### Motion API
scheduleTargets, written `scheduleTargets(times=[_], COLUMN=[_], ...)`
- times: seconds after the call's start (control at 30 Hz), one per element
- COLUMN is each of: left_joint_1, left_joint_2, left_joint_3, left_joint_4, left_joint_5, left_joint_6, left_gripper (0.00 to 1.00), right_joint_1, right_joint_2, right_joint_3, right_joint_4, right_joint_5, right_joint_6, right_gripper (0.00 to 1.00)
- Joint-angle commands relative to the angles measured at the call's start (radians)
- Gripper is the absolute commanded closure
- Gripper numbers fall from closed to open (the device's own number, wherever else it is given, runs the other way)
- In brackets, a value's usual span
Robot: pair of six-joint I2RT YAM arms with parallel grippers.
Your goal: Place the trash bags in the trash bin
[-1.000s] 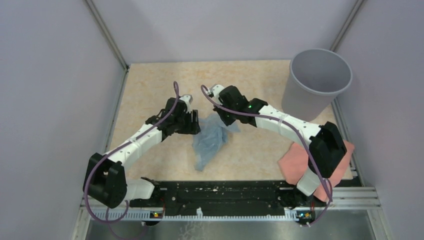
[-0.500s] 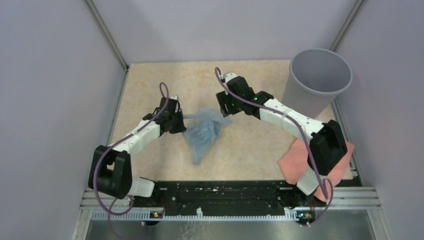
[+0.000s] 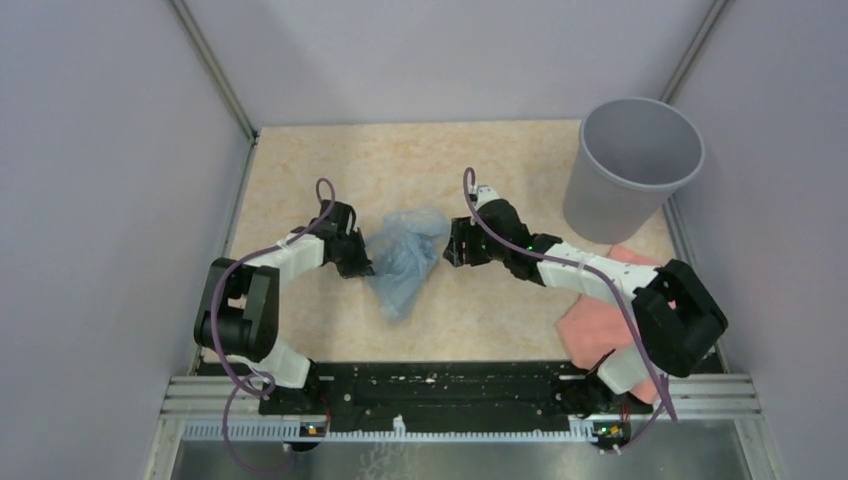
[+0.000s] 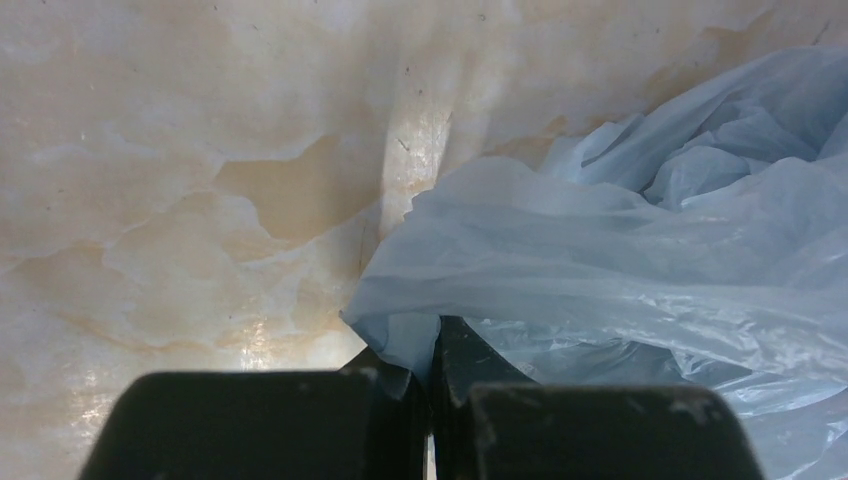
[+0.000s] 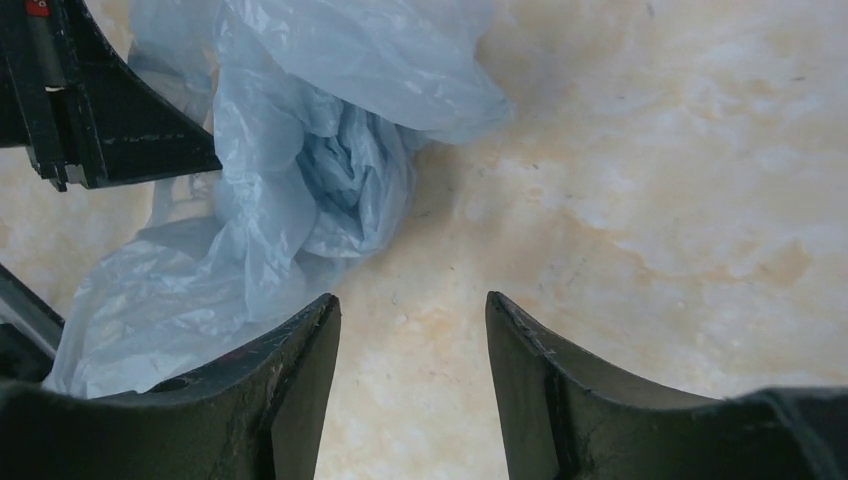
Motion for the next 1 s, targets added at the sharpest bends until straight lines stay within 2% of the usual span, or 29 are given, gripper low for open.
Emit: scheduleTargets(times=[0.0,0.17,0.37,0.4,0.43,0.47,0.5,0.53,0.6,0.77,0.87,0.97], left_joint_1=[0.017,0.026,0.027,0.027,0.027,0.026,0.025,0.025,0.026,0.072,0.132,0.143], left_joint_2=[0.017,0.019,0.013,0.007,-0.003,-0.018,-0.032,-0.05,-0.084,-0.132,-0.132,-0.123], left_joint_3=[0.018,0.022,0.048,0.05,0.052,0.06,0.071,0.087,0.129,0.215,0.215,0.203], left_joint_4=[0.045,0.044,0.045,0.056,0.068,0.073,0.073,0.064,0.012,-0.108,-0.111,-0.097], left_joint_5=[0.044,0.06,0.128,0.159,0.19,0.218,0.243,0.251,0.211,0.003,-0.003,0.068], left_joint_6=[-0.001,0.009,0.014,0.012,0.007,0.002,0.003,0.01,0.044,0.13,0.142,0.138], left_gripper=[1.0,1.0,1.0,1.0,1.0,1.0,1.0,1.0,1.0,1.0,1.0,1.0], right_joint_1=[0.003,0.005,0.005,0.006,0.005,0.005,0.006,0.004,-0.008,-0.034,-0.063,-0.073], right_joint_2=[0.102,0.228,0.321,0.327,0.331,0.331,0.319,0.299,0.229,0.016,-0.067,-0.1], right_joint_3=[0.0,0.026,0.06,0.062,0.068,0.081,0.093,0.105,0.127,0.179,0.188,0.203], right_joint_4=[0.289,0.4,0.443,0.451,0.445,0.422,0.377,0.32,0.172,-0.22,-0.362,-0.448], right_joint_5=[-0.088,-0.117,-0.124,-0.131,-0.133,-0.127,-0.111,-0.082,0.016,0.329,0.448,0.489], right_joint_6=[0.13,0.229,0.305,0.316,0.316,0.309,0.293,0.27,0.202,0.01,-0.041,-0.07], right_gripper=[0.44,0.42,0.52,0.55,0.62,0.75,0.91,1.0,1.0,1.0,1.0,1.0])
